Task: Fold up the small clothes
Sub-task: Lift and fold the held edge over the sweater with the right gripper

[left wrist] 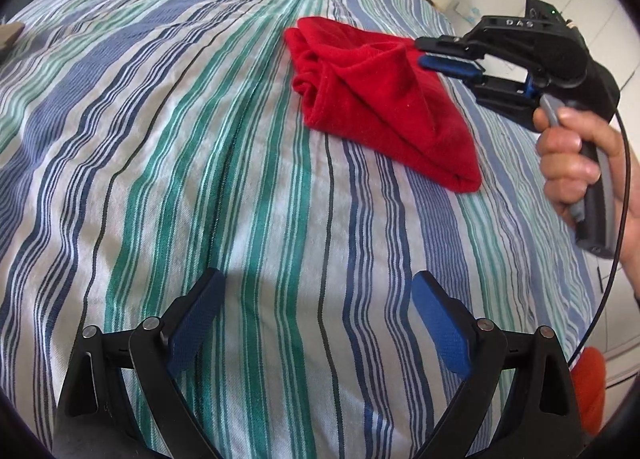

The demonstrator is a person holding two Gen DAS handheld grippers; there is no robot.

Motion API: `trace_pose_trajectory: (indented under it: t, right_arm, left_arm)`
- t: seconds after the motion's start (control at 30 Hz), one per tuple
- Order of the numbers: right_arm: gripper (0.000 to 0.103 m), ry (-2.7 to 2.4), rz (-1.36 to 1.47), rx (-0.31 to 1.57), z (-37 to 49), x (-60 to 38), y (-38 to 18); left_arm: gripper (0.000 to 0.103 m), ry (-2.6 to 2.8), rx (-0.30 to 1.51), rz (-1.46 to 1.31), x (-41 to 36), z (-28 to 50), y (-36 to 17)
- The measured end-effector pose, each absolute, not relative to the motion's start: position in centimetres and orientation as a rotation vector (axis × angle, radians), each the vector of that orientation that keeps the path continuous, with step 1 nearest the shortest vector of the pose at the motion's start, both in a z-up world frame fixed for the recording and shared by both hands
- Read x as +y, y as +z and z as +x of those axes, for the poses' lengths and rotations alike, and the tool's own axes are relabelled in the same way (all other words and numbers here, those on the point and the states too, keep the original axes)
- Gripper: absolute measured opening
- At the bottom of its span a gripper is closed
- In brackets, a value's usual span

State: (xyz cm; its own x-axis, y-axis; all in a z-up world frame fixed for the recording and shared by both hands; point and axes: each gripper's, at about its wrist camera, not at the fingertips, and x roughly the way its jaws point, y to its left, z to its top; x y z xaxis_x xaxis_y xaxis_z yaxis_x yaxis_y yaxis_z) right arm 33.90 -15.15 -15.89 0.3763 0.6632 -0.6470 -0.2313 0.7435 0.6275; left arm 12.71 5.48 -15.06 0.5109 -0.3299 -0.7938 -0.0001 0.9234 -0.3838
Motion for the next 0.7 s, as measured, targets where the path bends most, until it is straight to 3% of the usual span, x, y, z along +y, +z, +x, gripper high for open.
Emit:
trace_pose_trajectory:
  t: [0.23,0.53,0.7]
  right_arm:
    - [0.018,0.68,0.257,1.143,30.6,-6.5,-23.2]
    - [0.018,0.633,0.187,0.846,26.1,-15.3,-14.5]
    - [0.018,0.587,0.141,0.908,25.5,-18.7,-17.0]
  left_arm:
    - [0.095,-0.155,1.019,-0.34,6.2,10.9,-14.1]
    - [0.095,-0.164,0.999,-0.342,5.7,11.3,-13.5]
    - [0.095,-0.185,0.998,-0.318,4.1,12.4,-12.9]
